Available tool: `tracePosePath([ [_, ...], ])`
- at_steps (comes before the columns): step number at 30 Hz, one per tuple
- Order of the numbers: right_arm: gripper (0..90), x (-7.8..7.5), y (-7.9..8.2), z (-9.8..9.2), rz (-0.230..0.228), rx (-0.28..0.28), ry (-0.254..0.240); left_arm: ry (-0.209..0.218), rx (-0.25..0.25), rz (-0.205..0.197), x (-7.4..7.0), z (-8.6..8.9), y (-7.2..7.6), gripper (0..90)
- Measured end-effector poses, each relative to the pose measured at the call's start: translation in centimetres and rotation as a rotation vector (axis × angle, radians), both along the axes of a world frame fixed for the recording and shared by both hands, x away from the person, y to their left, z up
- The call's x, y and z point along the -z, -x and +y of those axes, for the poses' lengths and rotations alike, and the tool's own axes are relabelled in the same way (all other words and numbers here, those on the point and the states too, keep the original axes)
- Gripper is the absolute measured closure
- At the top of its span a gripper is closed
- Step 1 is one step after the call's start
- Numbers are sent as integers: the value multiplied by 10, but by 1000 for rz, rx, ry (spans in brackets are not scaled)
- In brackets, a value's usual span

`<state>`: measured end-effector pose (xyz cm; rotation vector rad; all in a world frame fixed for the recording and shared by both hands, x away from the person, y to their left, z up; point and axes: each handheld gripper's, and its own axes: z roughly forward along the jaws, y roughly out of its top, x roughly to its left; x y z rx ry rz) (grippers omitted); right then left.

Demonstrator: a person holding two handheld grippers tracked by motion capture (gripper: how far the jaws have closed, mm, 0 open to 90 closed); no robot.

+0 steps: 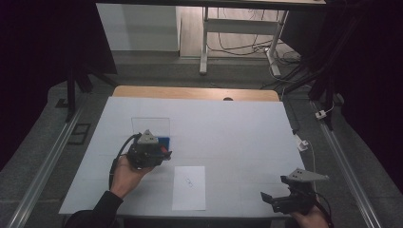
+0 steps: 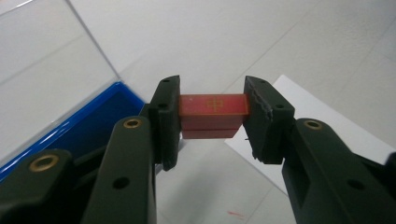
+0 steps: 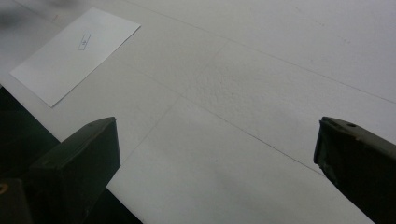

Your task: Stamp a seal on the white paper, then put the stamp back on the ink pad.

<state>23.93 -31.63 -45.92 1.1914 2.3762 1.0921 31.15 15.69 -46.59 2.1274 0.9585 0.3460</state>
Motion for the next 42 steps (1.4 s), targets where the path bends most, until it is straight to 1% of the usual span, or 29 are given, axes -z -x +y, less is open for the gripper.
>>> tracePosePath([
  [9,5,0,0,0,0,0,2,1,-47,-9,-1,15,-4,583],
  [17,5,0,0,0,1,2,3,8,-105,-6,-2,30,-8,583],
  [21,5,0,0,0,2,2,3,13,-123,-6,-1,36,-10,583],
  [31,5,0,0,0,5,2,2,10,-159,-7,2,44,-18,584],
  [35,5,0,0,0,5,2,4,1,-177,-4,6,46,-25,583],
  [42,5,1,0,1,6,3,5,-10,-191,9,13,47,-34,583],
])
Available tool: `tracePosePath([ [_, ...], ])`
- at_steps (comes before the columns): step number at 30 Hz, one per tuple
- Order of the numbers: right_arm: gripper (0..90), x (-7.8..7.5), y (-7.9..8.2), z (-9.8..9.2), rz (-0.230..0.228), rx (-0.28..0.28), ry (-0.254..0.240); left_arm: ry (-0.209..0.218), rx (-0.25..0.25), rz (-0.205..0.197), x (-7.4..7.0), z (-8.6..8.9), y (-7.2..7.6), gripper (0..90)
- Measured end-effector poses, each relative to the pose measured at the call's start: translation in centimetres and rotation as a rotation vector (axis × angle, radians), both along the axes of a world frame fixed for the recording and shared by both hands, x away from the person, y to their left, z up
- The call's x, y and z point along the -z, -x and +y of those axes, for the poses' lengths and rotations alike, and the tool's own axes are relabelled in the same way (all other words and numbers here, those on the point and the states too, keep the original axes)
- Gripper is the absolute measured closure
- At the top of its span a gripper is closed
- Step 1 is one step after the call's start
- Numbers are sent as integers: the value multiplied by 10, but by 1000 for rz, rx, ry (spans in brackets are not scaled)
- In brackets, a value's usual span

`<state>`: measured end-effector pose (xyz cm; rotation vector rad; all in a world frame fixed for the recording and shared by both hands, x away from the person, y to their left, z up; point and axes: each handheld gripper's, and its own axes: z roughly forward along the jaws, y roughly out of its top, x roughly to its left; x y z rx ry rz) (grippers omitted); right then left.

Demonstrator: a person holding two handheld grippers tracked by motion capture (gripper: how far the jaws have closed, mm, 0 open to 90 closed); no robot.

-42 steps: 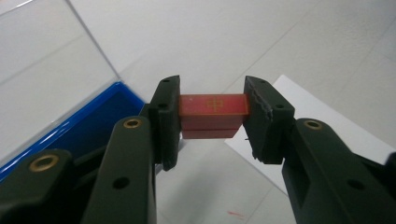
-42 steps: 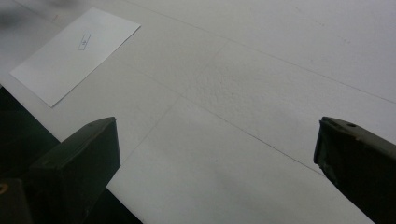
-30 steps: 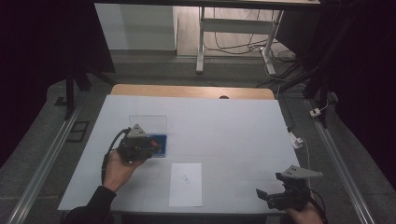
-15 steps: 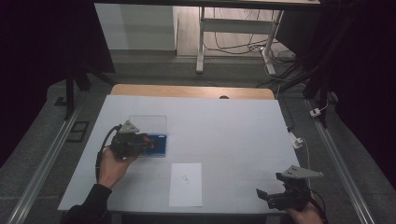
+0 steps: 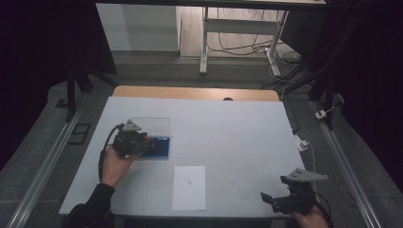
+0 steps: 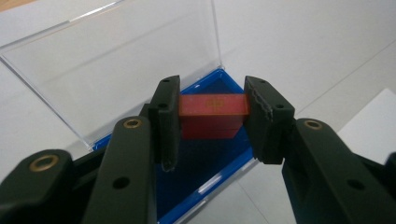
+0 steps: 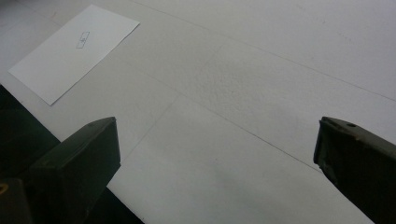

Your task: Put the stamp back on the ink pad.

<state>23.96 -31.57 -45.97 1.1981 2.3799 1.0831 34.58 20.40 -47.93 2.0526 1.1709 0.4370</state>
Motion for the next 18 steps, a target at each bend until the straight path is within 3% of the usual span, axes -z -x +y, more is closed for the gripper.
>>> tracePosePath([
  [18,6,0,0,1,2,-4,8,-64,3,27,20,-5,-12,582],
])
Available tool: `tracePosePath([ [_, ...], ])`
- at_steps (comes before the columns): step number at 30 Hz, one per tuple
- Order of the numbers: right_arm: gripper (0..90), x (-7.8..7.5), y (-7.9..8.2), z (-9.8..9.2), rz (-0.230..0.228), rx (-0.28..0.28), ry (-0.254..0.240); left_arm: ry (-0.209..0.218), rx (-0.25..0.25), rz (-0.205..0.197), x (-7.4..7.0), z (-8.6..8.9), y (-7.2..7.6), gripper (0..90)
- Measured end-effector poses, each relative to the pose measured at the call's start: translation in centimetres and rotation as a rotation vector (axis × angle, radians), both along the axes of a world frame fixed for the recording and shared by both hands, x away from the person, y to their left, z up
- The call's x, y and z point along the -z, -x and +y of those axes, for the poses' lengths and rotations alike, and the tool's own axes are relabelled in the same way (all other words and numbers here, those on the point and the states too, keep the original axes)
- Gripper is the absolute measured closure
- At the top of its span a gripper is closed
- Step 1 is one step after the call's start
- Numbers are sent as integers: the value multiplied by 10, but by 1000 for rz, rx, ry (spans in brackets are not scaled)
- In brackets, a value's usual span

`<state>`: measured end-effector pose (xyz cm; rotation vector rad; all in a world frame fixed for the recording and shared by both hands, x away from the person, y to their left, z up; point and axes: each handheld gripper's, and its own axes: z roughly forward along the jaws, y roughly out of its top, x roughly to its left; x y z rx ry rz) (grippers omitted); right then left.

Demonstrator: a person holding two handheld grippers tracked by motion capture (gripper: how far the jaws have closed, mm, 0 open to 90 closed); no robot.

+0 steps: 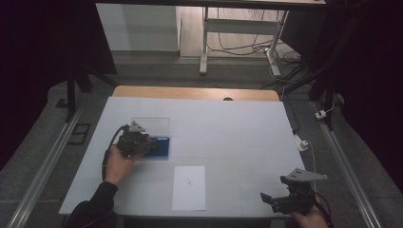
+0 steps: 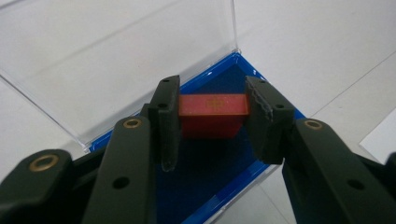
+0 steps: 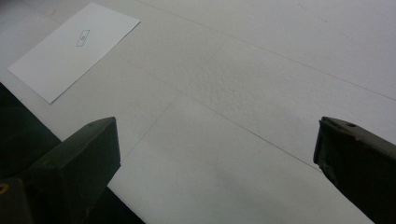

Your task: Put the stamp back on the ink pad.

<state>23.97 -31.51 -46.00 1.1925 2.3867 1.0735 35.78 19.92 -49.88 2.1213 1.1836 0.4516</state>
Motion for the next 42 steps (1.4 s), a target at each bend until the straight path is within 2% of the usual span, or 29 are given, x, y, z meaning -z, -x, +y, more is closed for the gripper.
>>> tracePosePath([
  [5,6,0,0,0,1,-1,0,-13,-4,19,4,0,-2,581],
  [13,6,0,0,0,2,-2,3,-7,-11,19,4,0,-2,570],
  [20,6,0,0,0,2,-4,3,-2,-16,14,3,0,-2,488],
  [28,6,0,0,0,-3,-5,0,38,-20,-6,-2,1,1,371],
  [35,7,0,0,0,-4,-5,-2,113,-11,19,-8,4,6,221],
  [42,6,-1,1,0,-5,-5,-3,152,-13,20,-19,4,13,105],
])
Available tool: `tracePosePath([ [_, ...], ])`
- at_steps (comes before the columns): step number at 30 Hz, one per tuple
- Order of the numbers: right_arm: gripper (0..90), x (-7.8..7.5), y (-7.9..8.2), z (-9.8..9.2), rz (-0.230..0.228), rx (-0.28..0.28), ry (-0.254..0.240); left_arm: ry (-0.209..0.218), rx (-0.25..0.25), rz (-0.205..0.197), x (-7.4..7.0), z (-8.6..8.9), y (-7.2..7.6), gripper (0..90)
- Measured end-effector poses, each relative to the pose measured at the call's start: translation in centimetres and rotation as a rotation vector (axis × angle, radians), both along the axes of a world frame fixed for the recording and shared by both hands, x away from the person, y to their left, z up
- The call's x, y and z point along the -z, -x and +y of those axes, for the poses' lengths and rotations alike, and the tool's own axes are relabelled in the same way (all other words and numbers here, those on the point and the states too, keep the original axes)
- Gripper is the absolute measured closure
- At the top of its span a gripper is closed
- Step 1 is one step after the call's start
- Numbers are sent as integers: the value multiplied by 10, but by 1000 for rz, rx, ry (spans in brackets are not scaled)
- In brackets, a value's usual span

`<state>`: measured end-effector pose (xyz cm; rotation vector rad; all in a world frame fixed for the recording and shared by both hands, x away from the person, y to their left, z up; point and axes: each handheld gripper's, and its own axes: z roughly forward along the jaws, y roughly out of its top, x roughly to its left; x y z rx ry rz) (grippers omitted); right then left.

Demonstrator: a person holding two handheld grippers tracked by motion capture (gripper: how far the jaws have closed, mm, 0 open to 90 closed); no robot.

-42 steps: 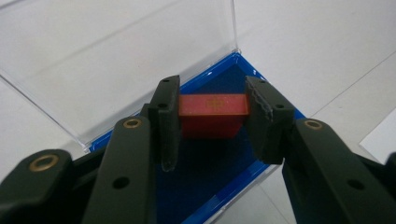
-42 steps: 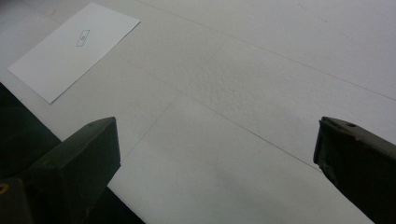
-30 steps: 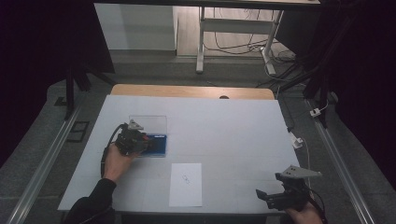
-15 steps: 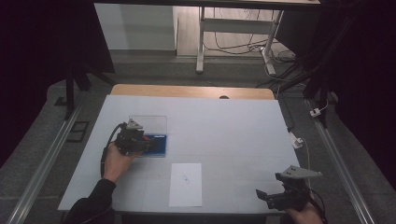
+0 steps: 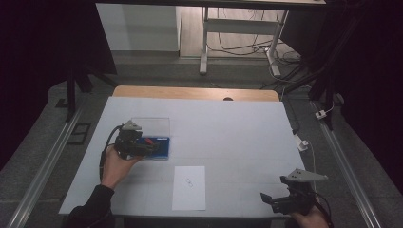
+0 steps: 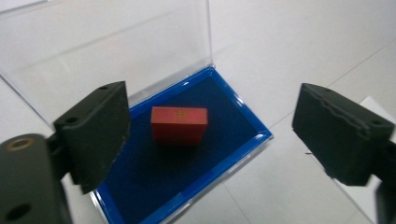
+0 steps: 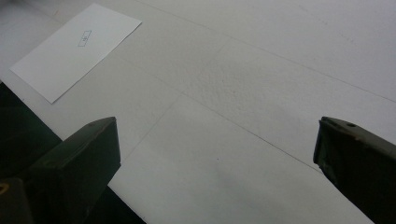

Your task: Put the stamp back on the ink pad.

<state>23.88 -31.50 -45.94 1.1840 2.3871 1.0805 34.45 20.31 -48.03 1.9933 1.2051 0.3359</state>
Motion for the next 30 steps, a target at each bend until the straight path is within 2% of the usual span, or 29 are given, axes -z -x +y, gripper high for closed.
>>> tracePosePath([
  [6,6,0,0,0,-1,-2,1,-10,31,33,-2,-1,3,69],
  [8,6,0,0,1,-1,-1,1,-7,39,33,-3,-2,5,49],
  [14,6,0,0,0,-1,-4,2,-2,59,5,-10,-3,13,0],
  [22,6,0,0,1,0,-5,7,18,105,-38,-18,-2,30,0],
  [30,6,0,0,0,2,0,4,40,120,-42,-22,0,54,0],
])
